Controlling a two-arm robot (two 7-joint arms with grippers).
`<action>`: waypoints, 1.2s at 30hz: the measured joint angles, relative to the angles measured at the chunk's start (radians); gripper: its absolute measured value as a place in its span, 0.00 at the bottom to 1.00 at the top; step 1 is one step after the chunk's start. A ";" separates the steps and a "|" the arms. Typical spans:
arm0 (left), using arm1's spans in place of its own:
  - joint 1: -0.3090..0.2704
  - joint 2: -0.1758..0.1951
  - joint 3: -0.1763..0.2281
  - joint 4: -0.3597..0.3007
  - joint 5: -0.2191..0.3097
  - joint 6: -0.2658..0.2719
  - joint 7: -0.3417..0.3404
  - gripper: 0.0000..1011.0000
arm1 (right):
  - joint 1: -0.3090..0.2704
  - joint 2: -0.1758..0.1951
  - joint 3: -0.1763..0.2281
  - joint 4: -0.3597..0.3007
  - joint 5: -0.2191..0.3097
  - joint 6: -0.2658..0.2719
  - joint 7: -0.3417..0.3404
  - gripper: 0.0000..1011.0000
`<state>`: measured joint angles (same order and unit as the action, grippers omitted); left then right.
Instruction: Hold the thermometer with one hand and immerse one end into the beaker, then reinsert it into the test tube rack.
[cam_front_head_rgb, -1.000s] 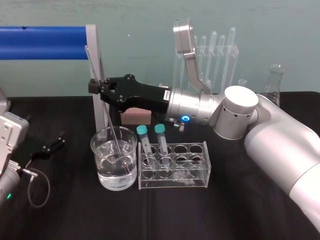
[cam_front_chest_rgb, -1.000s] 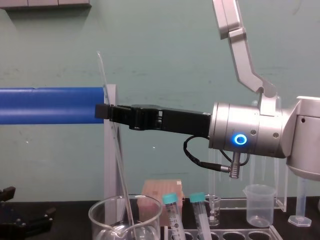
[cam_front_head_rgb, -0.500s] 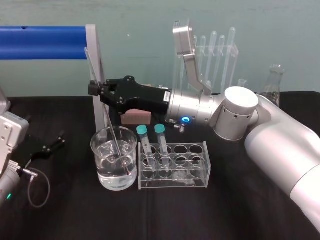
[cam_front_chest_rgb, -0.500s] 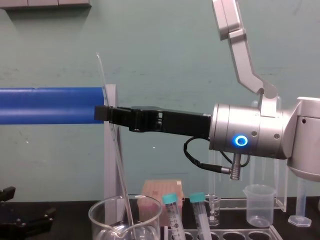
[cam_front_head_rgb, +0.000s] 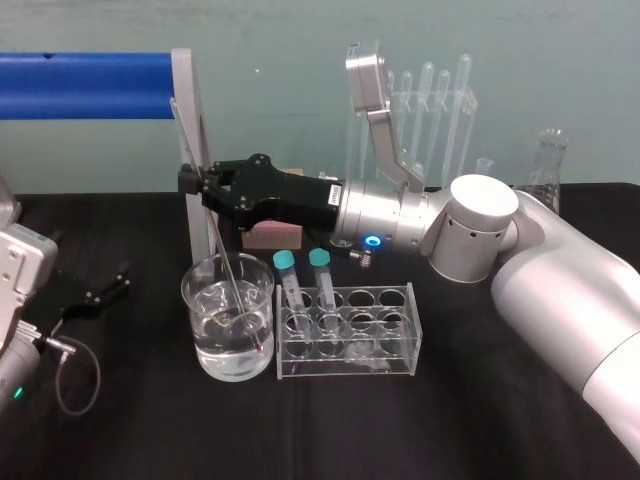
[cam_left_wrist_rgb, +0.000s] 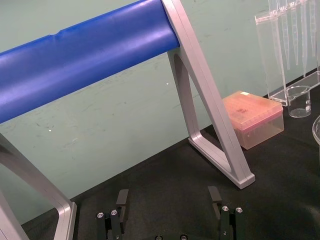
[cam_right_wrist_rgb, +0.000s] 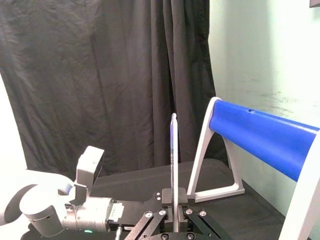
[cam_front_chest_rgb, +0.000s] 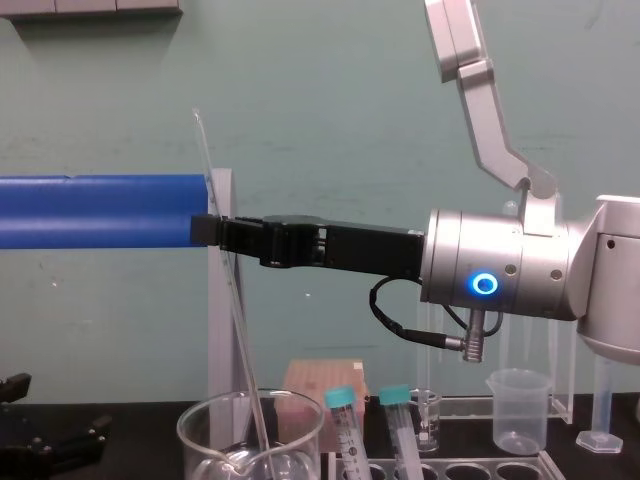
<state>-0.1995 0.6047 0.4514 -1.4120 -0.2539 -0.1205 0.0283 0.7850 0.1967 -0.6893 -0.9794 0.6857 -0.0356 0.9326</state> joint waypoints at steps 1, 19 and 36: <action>0.000 0.000 0.000 0.000 0.000 0.000 0.000 1.00 | 0.000 0.000 0.000 0.000 0.000 0.000 0.000 0.05; 0.000 0.000 0.000 0.000 0.000 0.000 0.000 1.00 | -0.006 0.006 -0.006 -0.016 -0.001 0.007 -0.002 0.05; 0.000 0.000 0.000 0.000 0.000 0.000 0.000 1.00 | -0.009 0.013 -0.009 -0.023 -0.001 0.007 -0.004 0.05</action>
<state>-0.1995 0.6047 0.4514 -1.4120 -0.2539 -0.1205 0.0283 0.7762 0.2092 -0.6988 -1.0021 0.6848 -0.0282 0.9288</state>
